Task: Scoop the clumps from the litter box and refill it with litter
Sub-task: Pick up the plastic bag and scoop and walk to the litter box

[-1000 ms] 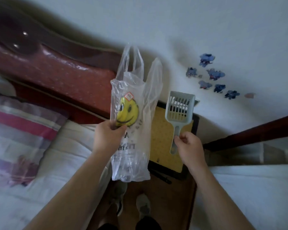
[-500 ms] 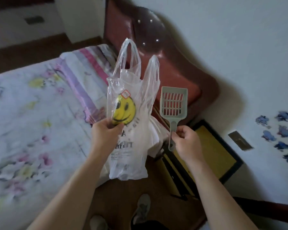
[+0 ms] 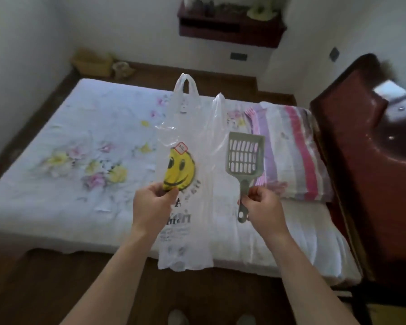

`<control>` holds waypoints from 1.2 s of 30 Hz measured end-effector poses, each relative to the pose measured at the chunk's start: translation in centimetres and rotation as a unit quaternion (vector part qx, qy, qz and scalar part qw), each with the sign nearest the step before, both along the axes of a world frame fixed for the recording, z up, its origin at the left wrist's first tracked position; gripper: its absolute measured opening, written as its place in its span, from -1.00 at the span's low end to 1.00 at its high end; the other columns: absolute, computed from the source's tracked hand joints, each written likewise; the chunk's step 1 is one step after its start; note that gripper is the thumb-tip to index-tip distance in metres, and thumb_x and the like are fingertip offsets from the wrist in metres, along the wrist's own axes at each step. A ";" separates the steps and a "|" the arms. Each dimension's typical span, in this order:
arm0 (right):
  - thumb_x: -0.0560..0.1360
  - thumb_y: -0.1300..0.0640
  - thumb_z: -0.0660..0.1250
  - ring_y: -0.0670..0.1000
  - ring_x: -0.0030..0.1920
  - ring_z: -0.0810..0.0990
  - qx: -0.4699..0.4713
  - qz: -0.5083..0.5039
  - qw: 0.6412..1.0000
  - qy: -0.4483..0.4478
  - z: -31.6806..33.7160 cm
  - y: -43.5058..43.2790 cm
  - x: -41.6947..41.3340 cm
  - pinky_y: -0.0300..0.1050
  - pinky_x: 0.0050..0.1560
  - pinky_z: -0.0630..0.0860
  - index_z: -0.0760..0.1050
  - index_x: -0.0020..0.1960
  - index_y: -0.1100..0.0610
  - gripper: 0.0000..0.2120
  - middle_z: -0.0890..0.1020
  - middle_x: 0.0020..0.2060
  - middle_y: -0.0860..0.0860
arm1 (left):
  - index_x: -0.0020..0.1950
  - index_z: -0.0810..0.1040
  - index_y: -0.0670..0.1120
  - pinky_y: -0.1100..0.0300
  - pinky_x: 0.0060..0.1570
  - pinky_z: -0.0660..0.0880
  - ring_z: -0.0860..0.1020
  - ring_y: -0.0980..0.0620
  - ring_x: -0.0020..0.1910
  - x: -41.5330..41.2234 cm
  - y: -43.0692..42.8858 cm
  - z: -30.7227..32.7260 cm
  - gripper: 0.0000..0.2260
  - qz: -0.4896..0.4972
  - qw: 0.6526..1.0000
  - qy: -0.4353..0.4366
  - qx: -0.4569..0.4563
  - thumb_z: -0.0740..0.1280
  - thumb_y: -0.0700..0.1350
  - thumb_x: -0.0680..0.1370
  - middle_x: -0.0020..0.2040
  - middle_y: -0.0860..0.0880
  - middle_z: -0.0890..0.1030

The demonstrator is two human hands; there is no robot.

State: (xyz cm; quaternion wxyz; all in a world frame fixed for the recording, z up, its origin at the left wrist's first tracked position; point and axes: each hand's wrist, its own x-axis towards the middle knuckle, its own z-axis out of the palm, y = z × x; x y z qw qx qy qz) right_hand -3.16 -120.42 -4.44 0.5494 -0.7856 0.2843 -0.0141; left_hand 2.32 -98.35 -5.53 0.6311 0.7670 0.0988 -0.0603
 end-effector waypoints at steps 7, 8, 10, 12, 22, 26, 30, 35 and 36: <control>0.56 0.19 0.35 -0.01 -0.36 0.58 0.005 0.178 0.984 -0.017 0.8 16.9 9.2 -0.16 -0.40 0.49 0.57 -0.15 0.15 -0.88 0.65 -0.32 0.05 | -0.26 0.67 -0.05 0.08 -0.29 0.45 0.49 0.03 -0.40 1.6 18.3 0.5 -0.88 0.188 0.982 -0.013 0.015 0.46 -0.19 0.48 -0.39 -0.08 0.63; 0.56 0.20 0.35 -0.04 -0.38 0.57 0.008 0.200 0.980 -0.017 0.9 19.2 10.4 -0.19 -0.41 0.48 0.57 -0.15 0.16 -0.88 0.65 -0.33 0.04 | -0.26 0.67 -0.07 0.07 -0.29 0.44 0.49 0.01 -0.39 1.6 20.7 0.5 -0.89 0.212 0.977 -0.014 0.022 0.46 -0.17 0.48 -0.36 -0.16 0.64; 0.55 0.22 0.34 -0.12 -0.42 0.58 0.011 0.246 0.969 -0.025 1.1 23.9 12.9 -0.33 -0.45 0.45 0.57 -0.15 0.18 -0.88 0.64 -0.34 0.04 | -0.22 0.66 -0.12 0.06 -0.29 0.44 0.49 -0.01 -0.38 1.5 25.2 0.7 -0.91 0.257 0.966 -0.015 0.027 0.46 -0.16 0.48 -0.30 -0.25 0.64; 0.55 0.24 0.34 -0.09 -0.40 0.59 0.011 0.291 0.956 -0.029 1.0 28.6 15.4 -0.38 -0.49 0.42 0.57 -0.17 0.19 -0.88 0.65 -0.35 0.03 | -0.19 0.68 -0.15 0.05 -0.28 0.49 0.55 -0.01 -0.37 1.5 29.3 1.2 -0.94 0.308 0.951 -0.021 0.025 0.46 -0.19 0.48 -0.31 -0.21 0.65; 0.52 0.26 0.35 0.03 -0.40 0.51 0.009 0.466 0.884 -0.035 0.8 51.9 26.9 -0.08 -0.34 0.42 0.56 -0.22 0.14 -0.85 0.65 -0.35 0.09 | -0.21 0.66 -0.17 -0.06 -0.24 0.59 0.62 -0.16 -0.34 3.6 48.3 2.3 -0.92 0.506 0.861 -0.028 0.045 0.45 -0.20 0.47 -0.29 -0.20 0.67; 0.52 0.23 0.34 0.01 -0.38 0.52 -0.013 0.508 0.860 -0.041 1.6 60.2 29.1 -0.13 -0.38 0.38 0.55 -0.25 0.09 -0.82 0.65 -0.32 0.07 | -0.20 0.62 -0.24 0.19 -0.44 0.45 0.49 0.07 -0.52 3.8 55.4 2.6 -0.91 0.548 0.834 -0.037 0.042 0.42 -0.25 0.49 -0.42 -0.11 0.57; 0.52 0.23 0.32 -0.03 -0.36 0.60 -0.037 0.522 0.851 -0.049 1.8 68.3 31.1 -0.20 -0.43 0.42 0.57 -0.17 0.11 -0.88 0.67 -0.30 0.02 | -0.14 0.64 -0.22 0.15 -0.39 0.45 0.51 0.04 -0.51 4.4 63.6 1.7 -0.95 0.571 0.818 -0.046 0.054 0.42 -0.24 0.49 -0.39 -0.10 0.60; 0.53 0.25 0.31 0.01 -0.28 0.64 -0.023 0.501 0.863 -0.053 1.1 78.6 33.9 -0.27 -0.43 0.46 0.59 -0.12 0.10 -0.88 0.69 -0.27 0.03 | -0.18 0.66 -0.10 0.16 -0.30 0.54 0.65 0.02 -0.33 7.2 75.3 0.1 -0.94 0.552 0.826 -0.041 0.104 0.45 -0.13 0.47 -0.34 0.00 0.68; 0.53 0.25 0.31 0.01 -0.28 0.64 -0.024 0.491 0.869 -0.052 0.8 80.6 34.6 -0.27 -0.42 0.46 0.59 -0.11 0.11 -0.89 0.68 -0.27 0.04 | -0.18 0.67 -0.09 0.13 -0.29 0.54 0.65 -0.01 -0.32 8.2 77.7 0.1 -0.93 0.539 0.835 -0.042 0.106 0.45 -0.12 0.47 -0.35 0.01 0.67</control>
